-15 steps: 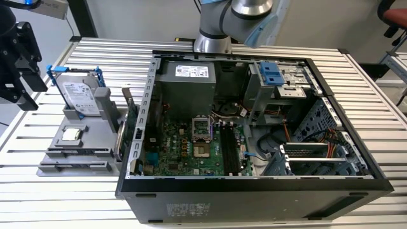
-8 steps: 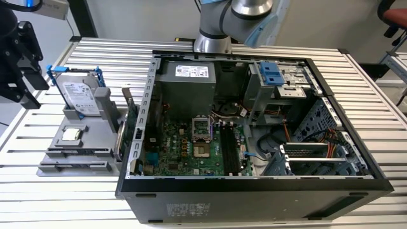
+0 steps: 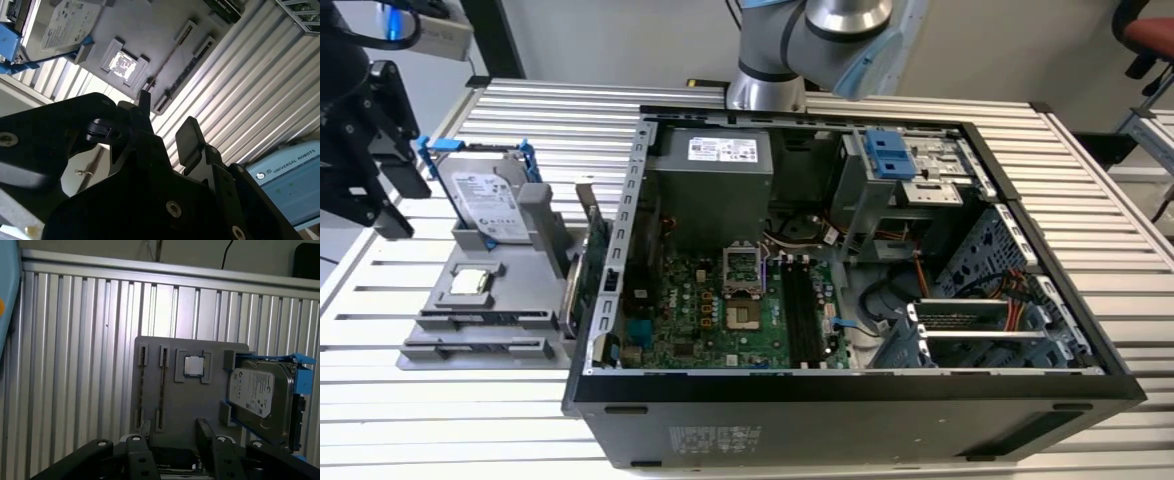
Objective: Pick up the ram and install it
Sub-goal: 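Pick up the ram and move it above insertion slot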
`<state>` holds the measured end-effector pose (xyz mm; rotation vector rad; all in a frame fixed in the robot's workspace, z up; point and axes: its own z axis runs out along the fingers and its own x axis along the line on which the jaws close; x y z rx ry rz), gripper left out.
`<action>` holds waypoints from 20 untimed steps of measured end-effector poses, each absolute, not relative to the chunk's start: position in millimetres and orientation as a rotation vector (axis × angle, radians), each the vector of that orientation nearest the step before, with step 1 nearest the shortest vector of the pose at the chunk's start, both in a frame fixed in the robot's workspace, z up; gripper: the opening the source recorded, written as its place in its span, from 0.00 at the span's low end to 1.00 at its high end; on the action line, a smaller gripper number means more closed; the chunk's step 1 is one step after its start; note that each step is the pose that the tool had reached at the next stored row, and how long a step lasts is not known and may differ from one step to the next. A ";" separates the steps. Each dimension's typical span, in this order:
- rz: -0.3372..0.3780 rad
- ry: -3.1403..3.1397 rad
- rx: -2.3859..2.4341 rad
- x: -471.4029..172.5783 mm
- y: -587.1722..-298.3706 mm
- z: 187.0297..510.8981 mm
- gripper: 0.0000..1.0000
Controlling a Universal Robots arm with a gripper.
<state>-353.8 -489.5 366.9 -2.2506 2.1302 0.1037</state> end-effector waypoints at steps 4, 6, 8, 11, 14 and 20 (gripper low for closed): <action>0.104 2.131 -2.251 -353.9 -489.5 366.9 1.00; 0.104 2.130 -2.250 -353.9 -489.5 365.3 1.00; 0.104 2.135 -2.246 -353.9 -489.5 362.9 1.00; 0.104 2.144 -2.237 -353.8 -489.5 358.7 1.00; 0.103 2.148 -2.235 -353.8 -489.5 353.7 1.00; 0.102 2.154 -2.229 -353.9 -489.5 342.8 1.00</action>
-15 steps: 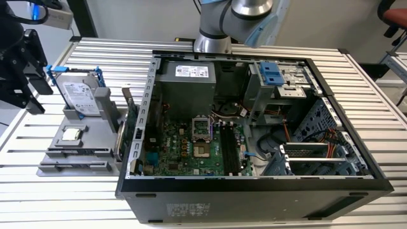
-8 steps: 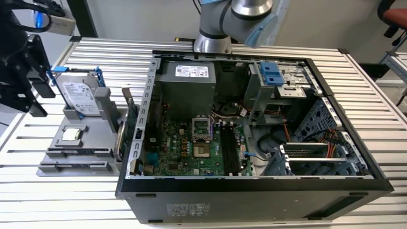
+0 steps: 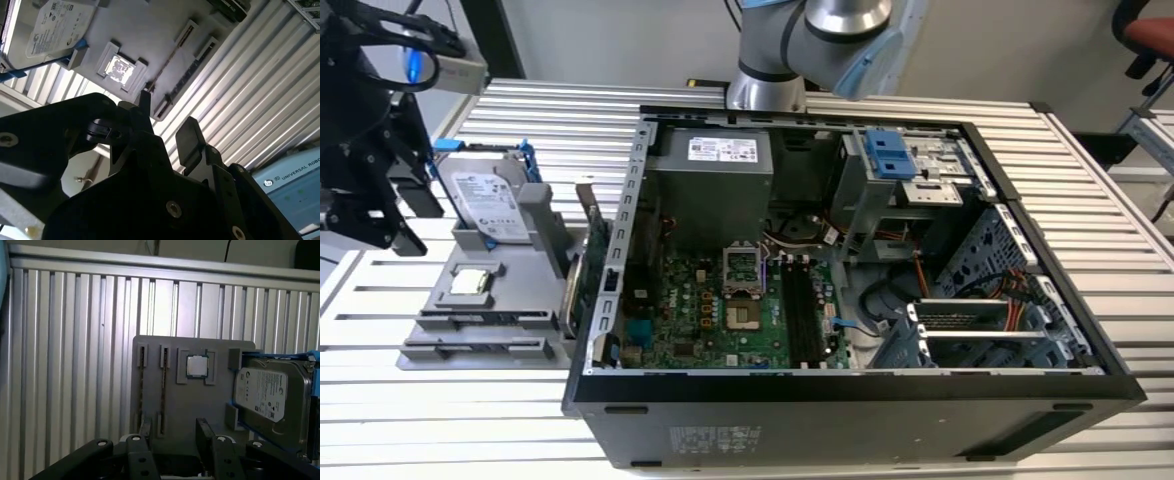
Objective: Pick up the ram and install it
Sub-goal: 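Pick up the ram and move it above insertion slot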
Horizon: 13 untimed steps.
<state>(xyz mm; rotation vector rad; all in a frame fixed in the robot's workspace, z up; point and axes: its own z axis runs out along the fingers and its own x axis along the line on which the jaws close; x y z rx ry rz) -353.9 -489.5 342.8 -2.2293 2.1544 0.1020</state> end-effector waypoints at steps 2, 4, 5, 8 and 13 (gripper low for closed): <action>0.101 2.157 -2.227 -353.9 -489.5 339.4 1.00; 0.100 2.160 -2.226 -353.9 -489.5 335.9 1.00; 0.100 2.161 -2.225 -354.0 -489.5 334.1 1.00; 0.100 2.164 -2.221 -354.0 -489.5 328.8 1.00; 0.099 2.170 -2.216 -354.0 -489.5 319.7 1.00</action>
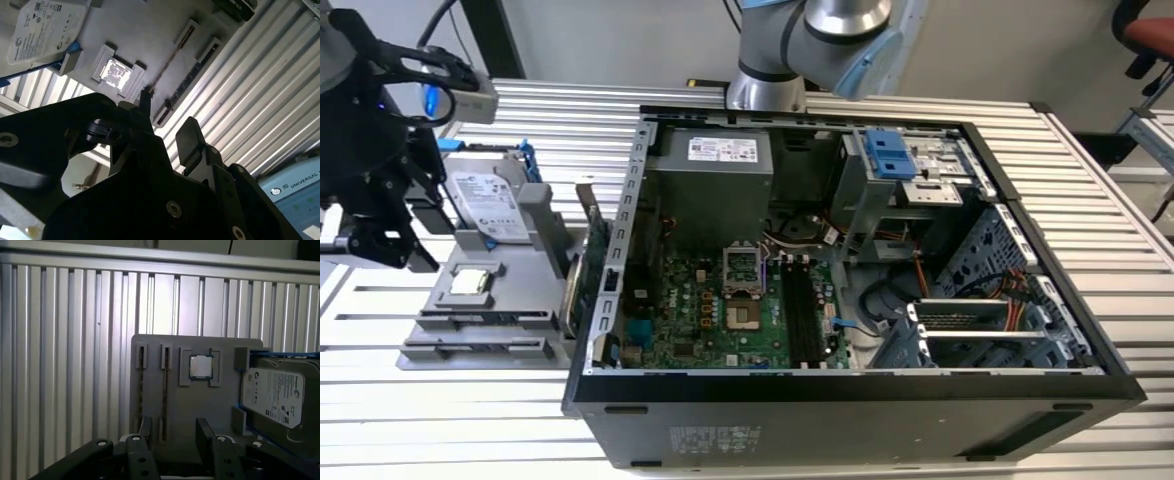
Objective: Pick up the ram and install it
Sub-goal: 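Pick up the ram and move it above insertion slot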
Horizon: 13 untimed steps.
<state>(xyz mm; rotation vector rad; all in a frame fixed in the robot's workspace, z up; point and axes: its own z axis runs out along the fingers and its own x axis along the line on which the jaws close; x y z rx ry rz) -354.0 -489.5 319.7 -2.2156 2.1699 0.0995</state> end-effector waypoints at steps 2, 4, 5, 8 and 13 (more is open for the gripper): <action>0.099 2.171 -2.214 -354.1 -489.5 316.0 1.00; 0.099 2.172 -2.214 -354.1 -489.5 312.3 1.00; 0.099 2.172 -2.213 -354.1 -489.5 310.5 1.00; 0.099 2.172 -2.213 -354.1 -489.5 305.1 1.00; 0.099 2.172 -2.213 -354.0 -489.5 295.9 1.00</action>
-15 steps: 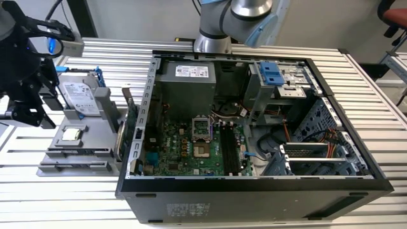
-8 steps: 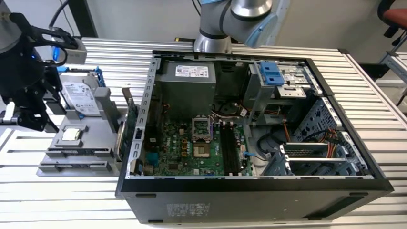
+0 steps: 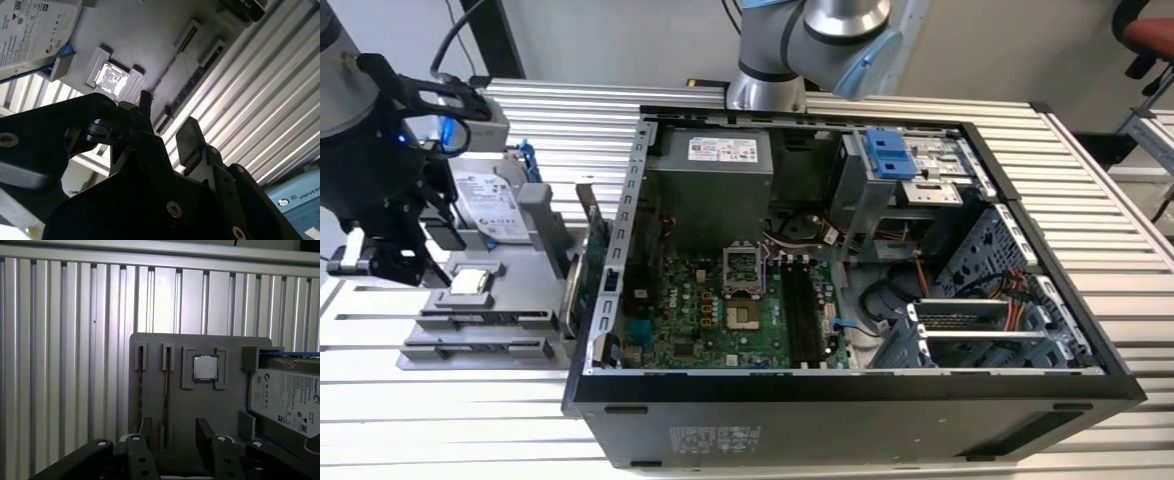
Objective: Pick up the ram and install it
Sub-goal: 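Pick up the ram and move it above insertion slot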
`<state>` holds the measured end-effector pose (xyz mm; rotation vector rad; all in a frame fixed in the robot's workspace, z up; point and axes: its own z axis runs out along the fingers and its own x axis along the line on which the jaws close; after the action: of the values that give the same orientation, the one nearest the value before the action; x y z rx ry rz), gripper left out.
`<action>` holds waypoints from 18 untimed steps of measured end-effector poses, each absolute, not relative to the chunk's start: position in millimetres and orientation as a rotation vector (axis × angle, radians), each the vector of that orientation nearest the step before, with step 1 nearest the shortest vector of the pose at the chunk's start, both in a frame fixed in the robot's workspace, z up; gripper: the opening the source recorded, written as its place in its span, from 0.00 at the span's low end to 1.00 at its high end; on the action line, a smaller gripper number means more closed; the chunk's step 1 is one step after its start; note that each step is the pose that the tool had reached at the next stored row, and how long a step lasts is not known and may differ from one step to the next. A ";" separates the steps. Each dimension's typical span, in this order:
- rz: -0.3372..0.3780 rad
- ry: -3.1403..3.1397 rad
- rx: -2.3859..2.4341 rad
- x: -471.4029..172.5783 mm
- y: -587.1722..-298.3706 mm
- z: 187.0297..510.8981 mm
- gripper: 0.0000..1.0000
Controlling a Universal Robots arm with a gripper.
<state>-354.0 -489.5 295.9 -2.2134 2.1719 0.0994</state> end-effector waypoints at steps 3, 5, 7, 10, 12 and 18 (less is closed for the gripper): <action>0.099 2.172 -2.213 -354.1 -489.5 290.5 1.00; 0.099 2.172 -2.213 -354.0 -489.5 286.8 1.00; 0.099 2.172 -2.213 -354.0 -489.5 283.2 1.00; 0.099 2.172 -2.213 -354.1 -489.5 277.8 1.00; 0.099 2.172 -2.213 -354.1 -489.5 274.1 1.00; 0.099 2.172 -2.213 -354.1 -489.5 263.2 1.00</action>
<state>-354.1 -489.5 263.2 -2.2132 2.1722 0.0994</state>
